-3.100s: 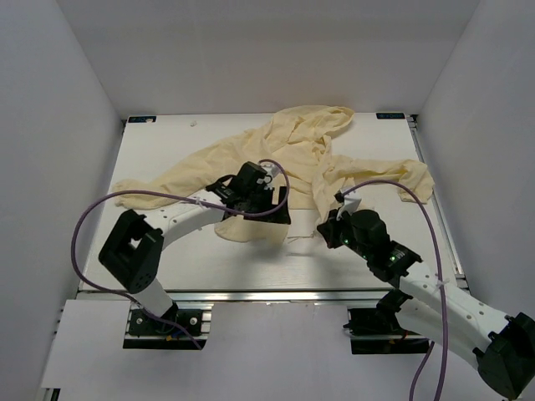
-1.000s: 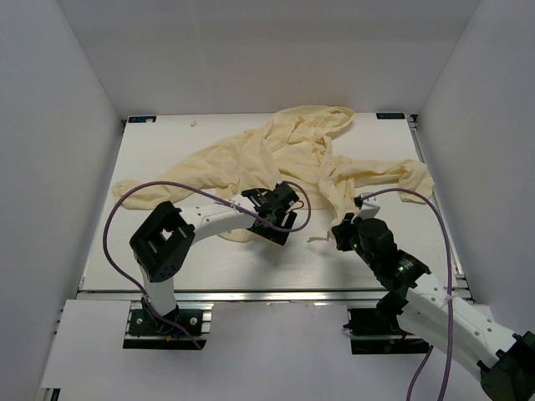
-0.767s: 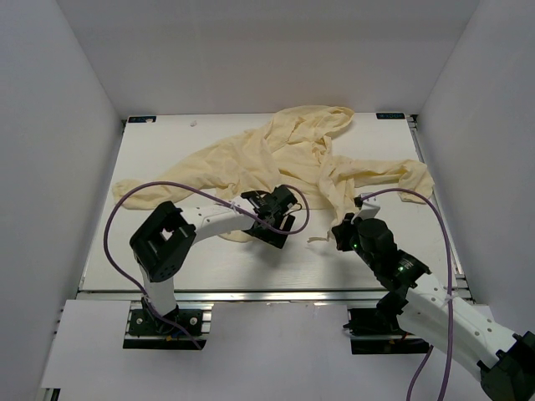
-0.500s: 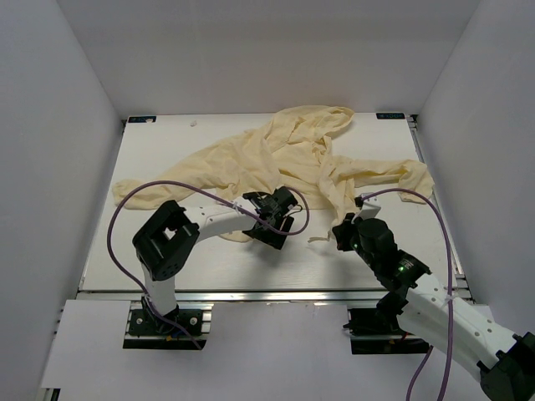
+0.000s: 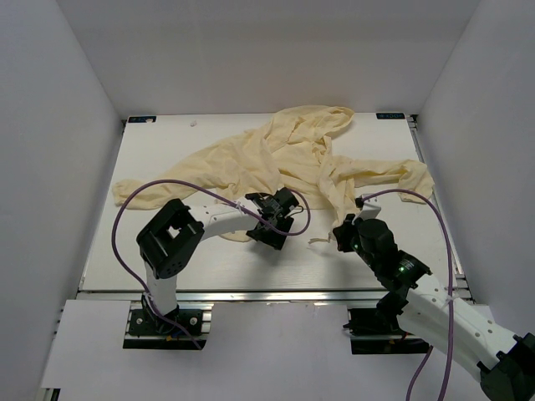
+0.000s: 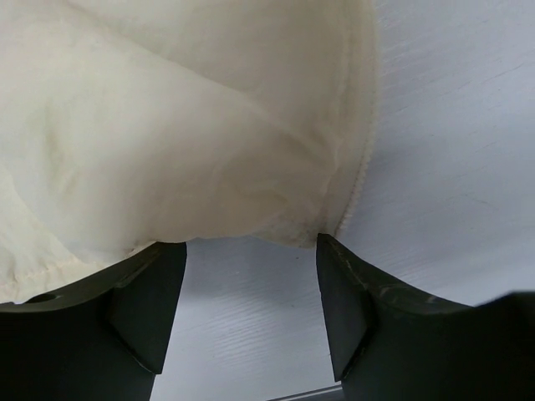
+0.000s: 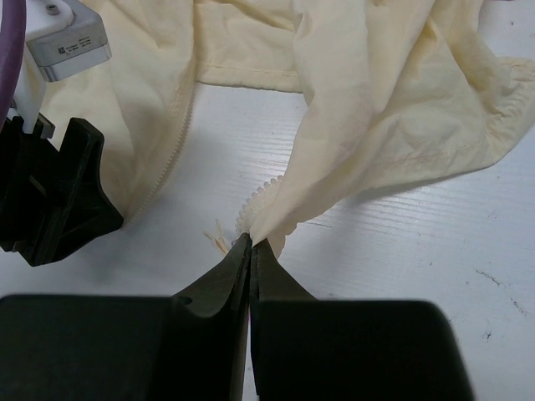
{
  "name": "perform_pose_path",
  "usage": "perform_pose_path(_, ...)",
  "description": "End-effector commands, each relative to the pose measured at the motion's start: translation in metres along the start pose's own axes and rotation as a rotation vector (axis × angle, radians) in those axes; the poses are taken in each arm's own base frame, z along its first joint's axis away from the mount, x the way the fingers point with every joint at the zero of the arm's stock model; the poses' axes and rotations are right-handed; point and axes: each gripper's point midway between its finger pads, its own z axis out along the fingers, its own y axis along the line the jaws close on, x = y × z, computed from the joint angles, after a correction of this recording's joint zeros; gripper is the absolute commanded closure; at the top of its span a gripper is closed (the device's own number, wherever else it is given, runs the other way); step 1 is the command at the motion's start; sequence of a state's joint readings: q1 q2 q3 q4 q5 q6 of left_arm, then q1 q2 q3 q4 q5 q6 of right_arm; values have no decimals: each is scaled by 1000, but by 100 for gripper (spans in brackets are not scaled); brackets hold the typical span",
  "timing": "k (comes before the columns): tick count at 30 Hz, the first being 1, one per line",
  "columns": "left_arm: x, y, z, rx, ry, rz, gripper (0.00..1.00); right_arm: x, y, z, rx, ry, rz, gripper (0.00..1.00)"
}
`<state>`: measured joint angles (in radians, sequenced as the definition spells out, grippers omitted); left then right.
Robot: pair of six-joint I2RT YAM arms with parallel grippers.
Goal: Zip up the jacket
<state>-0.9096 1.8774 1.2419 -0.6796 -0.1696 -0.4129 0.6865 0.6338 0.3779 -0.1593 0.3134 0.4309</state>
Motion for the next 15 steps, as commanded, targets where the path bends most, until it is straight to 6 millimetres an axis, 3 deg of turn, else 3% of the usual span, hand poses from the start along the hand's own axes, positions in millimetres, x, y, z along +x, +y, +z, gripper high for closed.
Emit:
perform_pose_path(1, -2, -6, 2, 25, -11, -8, 27, -14, 2, -2, 1, -45, 16, 100)
perform_pose_path(9, 3, -13, 14, 51, 20, 2, 37, -15, 0, -5, 5, -50, 13, 100)
perform_pose_path(15, 1, -26, 18, 119, 12, -7, 50, -13, 0, -4, 2, -46, 13, 100)
